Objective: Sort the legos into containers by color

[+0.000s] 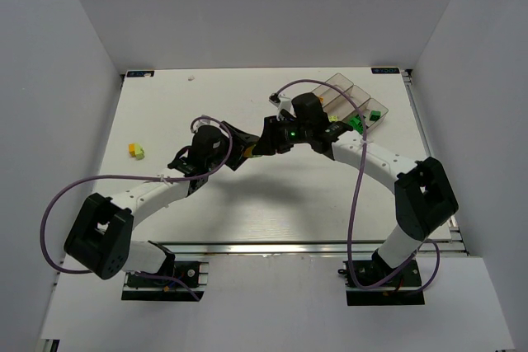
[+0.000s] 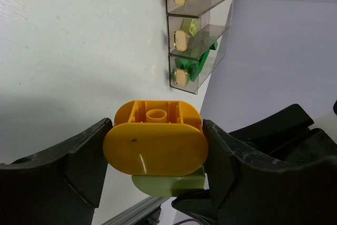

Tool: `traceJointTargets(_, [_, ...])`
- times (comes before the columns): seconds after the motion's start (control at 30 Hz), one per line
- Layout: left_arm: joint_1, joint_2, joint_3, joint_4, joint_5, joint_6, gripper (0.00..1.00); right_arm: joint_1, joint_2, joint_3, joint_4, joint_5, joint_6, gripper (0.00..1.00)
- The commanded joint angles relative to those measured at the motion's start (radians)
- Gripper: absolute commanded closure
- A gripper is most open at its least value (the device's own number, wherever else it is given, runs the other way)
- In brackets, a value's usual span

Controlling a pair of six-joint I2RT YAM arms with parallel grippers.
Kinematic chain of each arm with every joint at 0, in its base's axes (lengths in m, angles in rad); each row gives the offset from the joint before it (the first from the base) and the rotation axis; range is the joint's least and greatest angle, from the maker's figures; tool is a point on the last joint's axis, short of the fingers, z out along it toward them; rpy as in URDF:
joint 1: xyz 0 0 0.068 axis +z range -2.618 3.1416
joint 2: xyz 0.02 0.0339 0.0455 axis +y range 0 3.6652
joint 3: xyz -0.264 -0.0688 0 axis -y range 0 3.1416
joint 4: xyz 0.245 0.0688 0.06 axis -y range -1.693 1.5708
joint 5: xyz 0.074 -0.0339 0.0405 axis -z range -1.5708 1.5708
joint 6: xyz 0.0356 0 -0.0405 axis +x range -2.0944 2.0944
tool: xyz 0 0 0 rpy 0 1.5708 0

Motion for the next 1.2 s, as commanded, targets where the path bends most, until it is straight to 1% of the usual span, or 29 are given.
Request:
traceJointTargets(0.0, [-0.005, -0.006, 0.012, 0.031, -0.001, -0.005, 0.82, 0.007, 0.007, 0.045, 0.045, -0.005, 0.005, 0.64])
traceJointTargets(0.03, [-0.005, -0.006, 0.012, 0.033, -0.001, -0.003, 0.82, 0.005, 0.004, 0.043, 0.046, -0.013, 0.004, 0.67])
traceJointTargets(0.07, [-0.007, -0.006, 0.013, 0.033, -0.001, -0.003, 0.82, 0.007, 0.004, 0.039, 0.046, -0.014, 0.004, 0.74])
traceJointTargets(0.17, [-0.007, -0.006, 0.012, 0.031, -0.004, -0.002, 0.82, 0.007, -0.003, 0.022, 0.049, -0.023, 0.004, 0.86])
traceJointTargets(0.23, [-0.007, -0.013, 0.009, 0.028, -0.009, -0.002, 0.83, 0.007, -0.013, 0.005, 0.054, -0.034, 0.007, 0.9])
traceJointTargets(0.27, [-0.007, -0.016, 0.007, 0.028, -0.015, 0.0, 0.83, 0.007, -0.017, -0.002, 0.052, -0.039, 0.007, 0.95])
traceJointTargets(0.33, [-0.007, -0.023, 0.003, 0.023, -0.023, 0.001, 0.83, 0.007, -0.031, -0.022, 0.051, -0.053, 0.007, 1.0])
traceJointTargets(0.57, [-0.007, -0.034, -0.011, 0.02, -0.024, 0.003, 0.84, 0.005, -0.078, -0.076, 0.042, -0.063, -0.004, 1.0])
traceJointTargets(0.6, [-0.007, -0.036, -0.011, 0.017, -0.055, 0.003, 0.84, 0.005, -0.088, -0.081, 0.04, -0.063, -0.005, 1.0])
traceJointTargets(1.0, [-0.007, -0.049, -0.019, 0.003, -0.073, 0.007, 0.85, -0.004, -0.149, -0.151, 0.002, -0.074, -0.028, 1.0])
traceJointTargets(1.17, [-0.007, -0.057, -0.024, -0.009, -0.081, 0.012, 0.85, -0.021, -0.167, -0.167, -0.027, -0.073, -0.066, 1.0])
